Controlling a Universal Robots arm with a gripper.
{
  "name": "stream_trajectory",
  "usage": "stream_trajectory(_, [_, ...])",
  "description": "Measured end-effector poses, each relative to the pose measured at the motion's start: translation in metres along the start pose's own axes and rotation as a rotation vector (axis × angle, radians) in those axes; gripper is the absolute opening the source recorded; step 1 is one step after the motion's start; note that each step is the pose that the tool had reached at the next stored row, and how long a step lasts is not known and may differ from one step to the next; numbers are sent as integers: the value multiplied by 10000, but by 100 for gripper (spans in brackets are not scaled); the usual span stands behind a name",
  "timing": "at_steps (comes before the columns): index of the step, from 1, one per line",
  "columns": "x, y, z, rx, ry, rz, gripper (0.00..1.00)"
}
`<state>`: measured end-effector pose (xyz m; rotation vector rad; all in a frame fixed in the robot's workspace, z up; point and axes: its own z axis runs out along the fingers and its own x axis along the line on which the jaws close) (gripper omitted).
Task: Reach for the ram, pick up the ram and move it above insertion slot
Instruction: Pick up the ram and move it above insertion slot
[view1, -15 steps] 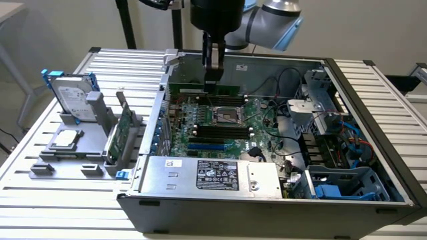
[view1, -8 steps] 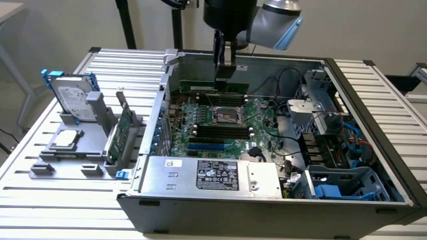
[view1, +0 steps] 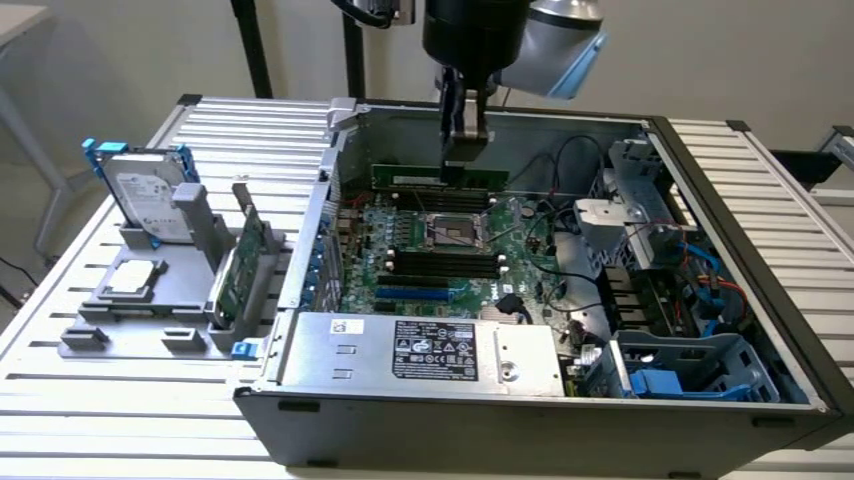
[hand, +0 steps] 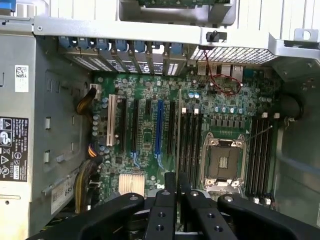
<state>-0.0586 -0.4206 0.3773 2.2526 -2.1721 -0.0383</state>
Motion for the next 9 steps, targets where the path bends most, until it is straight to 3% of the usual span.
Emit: stream_trajectory(9, [-3,-3,0,0,1,0,13])
